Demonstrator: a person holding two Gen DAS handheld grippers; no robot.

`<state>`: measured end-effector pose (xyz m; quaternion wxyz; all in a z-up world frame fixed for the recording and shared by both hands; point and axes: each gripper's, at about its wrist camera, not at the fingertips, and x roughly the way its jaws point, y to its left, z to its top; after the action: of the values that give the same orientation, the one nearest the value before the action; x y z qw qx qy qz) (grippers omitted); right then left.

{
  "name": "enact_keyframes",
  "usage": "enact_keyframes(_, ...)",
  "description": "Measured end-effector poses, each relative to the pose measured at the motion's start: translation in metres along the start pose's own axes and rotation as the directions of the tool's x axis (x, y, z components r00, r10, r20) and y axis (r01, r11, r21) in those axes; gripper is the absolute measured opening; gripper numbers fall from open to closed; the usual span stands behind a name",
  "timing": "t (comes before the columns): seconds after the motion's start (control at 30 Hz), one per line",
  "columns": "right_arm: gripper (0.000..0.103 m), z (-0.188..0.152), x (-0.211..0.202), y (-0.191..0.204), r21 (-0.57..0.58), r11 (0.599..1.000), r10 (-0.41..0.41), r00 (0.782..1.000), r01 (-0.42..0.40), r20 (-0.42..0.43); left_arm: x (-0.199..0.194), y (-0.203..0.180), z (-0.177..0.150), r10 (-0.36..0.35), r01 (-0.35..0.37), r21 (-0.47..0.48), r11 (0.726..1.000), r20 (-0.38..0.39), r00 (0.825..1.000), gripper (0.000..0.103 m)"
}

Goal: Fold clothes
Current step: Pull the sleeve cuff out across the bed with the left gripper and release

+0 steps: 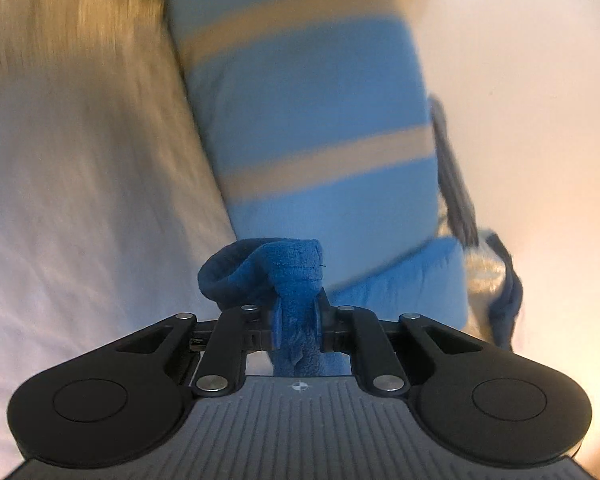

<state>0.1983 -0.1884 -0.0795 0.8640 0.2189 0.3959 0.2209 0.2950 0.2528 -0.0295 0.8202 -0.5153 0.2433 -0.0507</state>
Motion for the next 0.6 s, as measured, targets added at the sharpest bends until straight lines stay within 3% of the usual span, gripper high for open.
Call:
enact_keyframes(0.17,0.103,-0.004,0.008,-0.001,0.009,1.000,0.003,1.000,-0.003,-0.021,-0.080,0.016,0.058,0.096,-0.112,0.099,0.989,0.150,0.984,0.011)
enact_keyframes(0.3,0.103,-0.008,0.011,0.001,-0.008,1.000,0.001,0.999,-0.001,-0.032,-0.144,0.053,0.088,0.209,-0.249,0.134,0.959,0.259,0.943,0.010)
enact_keyframes(0.47,0.103,-0.010,0.013,0.002,-0.027,1.000,-0.009,0.999,0.008,-0.038,-0.194,0.113,0.094,0.400,-0.446,0.115,0.887,0.291,0.869,0.010)
enact_keyframes(0.6,0.103,-0.012,0.017,0.003,-0.043,0.999,-0.025,0.998,0.023,-0.050,-0.206,0.154,0.087,0.467,-0.496,0.065,0.866,0.250,0.848,0.010)
